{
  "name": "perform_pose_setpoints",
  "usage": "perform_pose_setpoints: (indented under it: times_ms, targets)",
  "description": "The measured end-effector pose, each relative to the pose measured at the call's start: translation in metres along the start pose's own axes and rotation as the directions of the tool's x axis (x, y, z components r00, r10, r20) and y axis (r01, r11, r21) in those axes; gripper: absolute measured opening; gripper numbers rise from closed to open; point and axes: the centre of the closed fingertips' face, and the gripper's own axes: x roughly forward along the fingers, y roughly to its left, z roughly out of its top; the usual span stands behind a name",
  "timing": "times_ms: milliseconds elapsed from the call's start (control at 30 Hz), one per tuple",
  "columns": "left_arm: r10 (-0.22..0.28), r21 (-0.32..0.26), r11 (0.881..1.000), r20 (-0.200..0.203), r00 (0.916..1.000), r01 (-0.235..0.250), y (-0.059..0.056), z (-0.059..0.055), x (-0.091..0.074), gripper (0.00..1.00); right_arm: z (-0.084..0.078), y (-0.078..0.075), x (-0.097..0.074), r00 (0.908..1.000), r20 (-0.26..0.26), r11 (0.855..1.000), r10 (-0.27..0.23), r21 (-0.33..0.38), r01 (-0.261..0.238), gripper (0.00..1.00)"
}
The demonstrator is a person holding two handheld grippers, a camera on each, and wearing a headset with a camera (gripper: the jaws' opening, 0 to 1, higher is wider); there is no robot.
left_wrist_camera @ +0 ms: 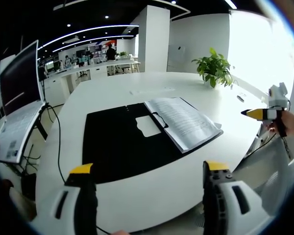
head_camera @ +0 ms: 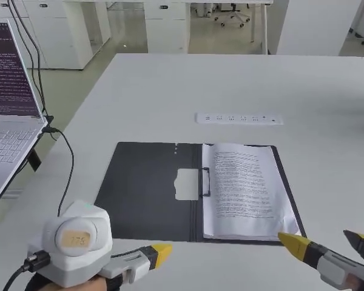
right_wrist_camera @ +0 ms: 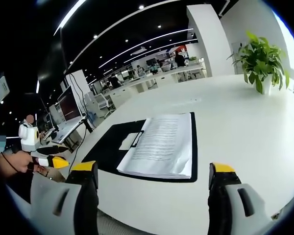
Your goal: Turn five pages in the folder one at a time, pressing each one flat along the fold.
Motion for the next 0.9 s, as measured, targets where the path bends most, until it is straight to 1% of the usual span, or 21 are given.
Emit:
perform_pose_setpoints:
  times_ms: [133, 267, 500, 600, 700, 767, 900]
  targets:
    - [-0.010, 0.004, 1.000, -0.004, 0.9999, 0.010, -0.003, 0.001, 0.005, 0.90, -0.001, -0.003, 0.001, 1.0000, -0.004, 1.000, -0.002, -0.001, 0.002, 0.93]
    - [-0.025, 0.017, 1.000, -0.010, 0.9996, 0.025, -0.009, 0.003, 0.011, 0.89, 0.000, -0.005, 0.002, 1.0000, 0.001, 1.000, -0.004, -0.001, 0.004, 0.92]
    - [-0.056, 0.043, 0.997, -0.012, 0.9984, 0.056, -0.020, 0.012, 0.026, 0.88, -0.002, -0.008, 0.004, 1.0000, 0.000, 1.000, -0.004, 0.002, 0.004, 0.92]
    - [-0.074, 0.059, 0.995, -0.007, 0.9972, 0.075, -0.027, 0.017, 0.033, 0.87, -0.001, -0.009, 0.004, 1.0000, 0.002, 1.000, -0.005, 0.003, 0.005, 0.91]
    - [-0.106, 0.097, 0.990, -0.015, 0.9942, 0.107, -0.039, 0.021, 0.044, 0.87, -0.002, -0.010, 0.005, 1.0000, 0.001, 1.000, -0.006, 0.004, 0.006, 0.91]
    - [-0.123, 0.110, 0.986, -0.016, 0.9923, 0.124, -0.047, 0.024, 0.049, 0.86, -0.003, -0.010, 0.005, 1.0000, 0.000, 1.000, -0.007, 0.003, 0.007, 0.91]
    - [-0.152, 0.128, 0.980, -0.018, 0.9883, 0.153, -0.059, 0.029, 0.060, 0.86, -0.006, -0.011, 0.005, 1.0000, -0.004, 1.000, -0.008, 0.004, 0.008, 0.91]
